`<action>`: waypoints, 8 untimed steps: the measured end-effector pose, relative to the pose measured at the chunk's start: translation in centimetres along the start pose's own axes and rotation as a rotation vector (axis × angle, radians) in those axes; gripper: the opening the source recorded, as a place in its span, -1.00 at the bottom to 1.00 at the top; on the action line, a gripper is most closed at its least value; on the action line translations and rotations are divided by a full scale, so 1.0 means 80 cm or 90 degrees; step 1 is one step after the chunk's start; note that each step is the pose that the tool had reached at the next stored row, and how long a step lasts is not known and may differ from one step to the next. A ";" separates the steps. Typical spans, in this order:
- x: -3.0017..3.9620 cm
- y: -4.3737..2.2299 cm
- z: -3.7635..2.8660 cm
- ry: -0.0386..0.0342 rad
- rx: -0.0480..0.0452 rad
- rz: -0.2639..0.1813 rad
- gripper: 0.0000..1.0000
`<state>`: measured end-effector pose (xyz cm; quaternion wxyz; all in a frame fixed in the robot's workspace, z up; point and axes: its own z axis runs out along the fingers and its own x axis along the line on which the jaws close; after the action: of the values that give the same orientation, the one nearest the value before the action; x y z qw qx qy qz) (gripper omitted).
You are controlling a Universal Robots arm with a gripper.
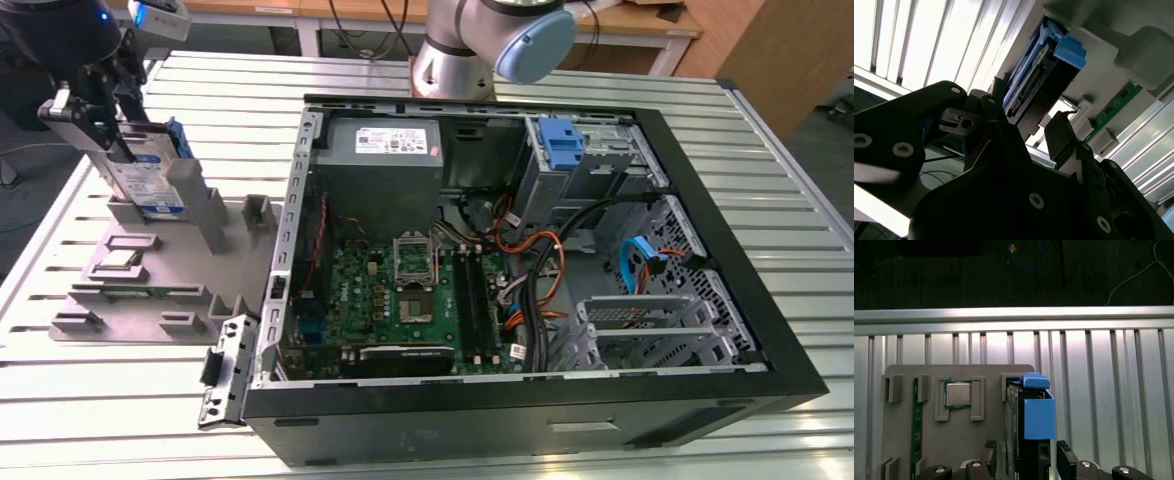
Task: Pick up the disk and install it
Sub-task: 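Pick up the disk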
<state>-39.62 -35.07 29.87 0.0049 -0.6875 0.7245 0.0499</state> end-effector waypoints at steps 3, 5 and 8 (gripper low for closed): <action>0.0000 0.0000 -0.0001 0.0001 -0.0001 0.000 0.18; 0.0000 0.0000 0.0000 0.0001 -0.0001 0.000 0.18; 0.0000 0.0000 0.0000 0.0000 -0.0001 0.000 0.15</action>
<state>-39.62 -35.07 29.87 0.0049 -0.6875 0.7244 0.0499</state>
